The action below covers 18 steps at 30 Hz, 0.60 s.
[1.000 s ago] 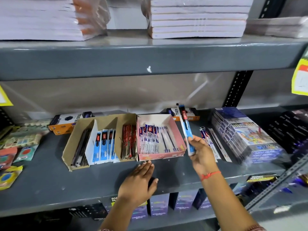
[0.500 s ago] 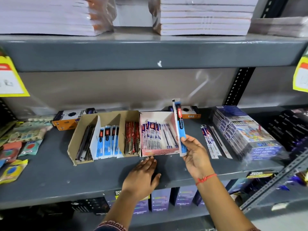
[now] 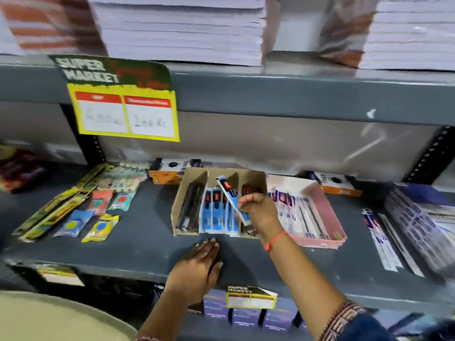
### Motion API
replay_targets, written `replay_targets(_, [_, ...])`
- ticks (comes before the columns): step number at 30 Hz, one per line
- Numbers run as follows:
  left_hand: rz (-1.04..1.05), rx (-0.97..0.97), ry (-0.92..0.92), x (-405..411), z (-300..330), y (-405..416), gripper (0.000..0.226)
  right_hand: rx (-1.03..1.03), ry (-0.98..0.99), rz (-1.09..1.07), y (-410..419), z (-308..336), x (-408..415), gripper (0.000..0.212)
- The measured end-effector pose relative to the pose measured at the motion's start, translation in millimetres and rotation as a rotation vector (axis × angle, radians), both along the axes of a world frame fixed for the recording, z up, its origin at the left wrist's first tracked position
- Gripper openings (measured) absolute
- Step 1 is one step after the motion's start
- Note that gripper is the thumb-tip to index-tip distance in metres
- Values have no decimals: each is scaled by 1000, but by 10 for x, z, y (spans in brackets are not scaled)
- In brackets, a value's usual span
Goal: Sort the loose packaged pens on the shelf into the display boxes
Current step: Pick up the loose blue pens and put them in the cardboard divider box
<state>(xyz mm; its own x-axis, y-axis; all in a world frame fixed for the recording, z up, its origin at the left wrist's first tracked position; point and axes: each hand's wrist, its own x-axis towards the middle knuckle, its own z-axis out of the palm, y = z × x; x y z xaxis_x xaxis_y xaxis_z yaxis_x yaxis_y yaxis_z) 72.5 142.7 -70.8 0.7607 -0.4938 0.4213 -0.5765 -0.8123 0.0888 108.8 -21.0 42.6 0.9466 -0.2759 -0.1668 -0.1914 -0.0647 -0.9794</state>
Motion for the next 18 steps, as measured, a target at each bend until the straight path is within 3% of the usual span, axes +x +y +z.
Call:
replay_targets(2, [3, -23, 12, 2, -2, 43, 41, -179, 34, 12, 167, -2, 161, 17])
replay_targets(5, [-26, -67, 2, 0, -18, 32, 39, -364, 86, 42, 360, -14, 361, 22])
replay_targets(9, [-40, -86, 1, 3, -26, 40, 39, -430, 188, 135, 582, -28, 508, 11])
replay_targets(12, [-39, -87, 14, 2, -21, 29, 41, -450, 252, 152, 658, -140, 543, 25])
replay_targets(18, [-35, -63, 14, -8, 2, 27, 41, -549, 251, 125, 679, -230, 488, 30])
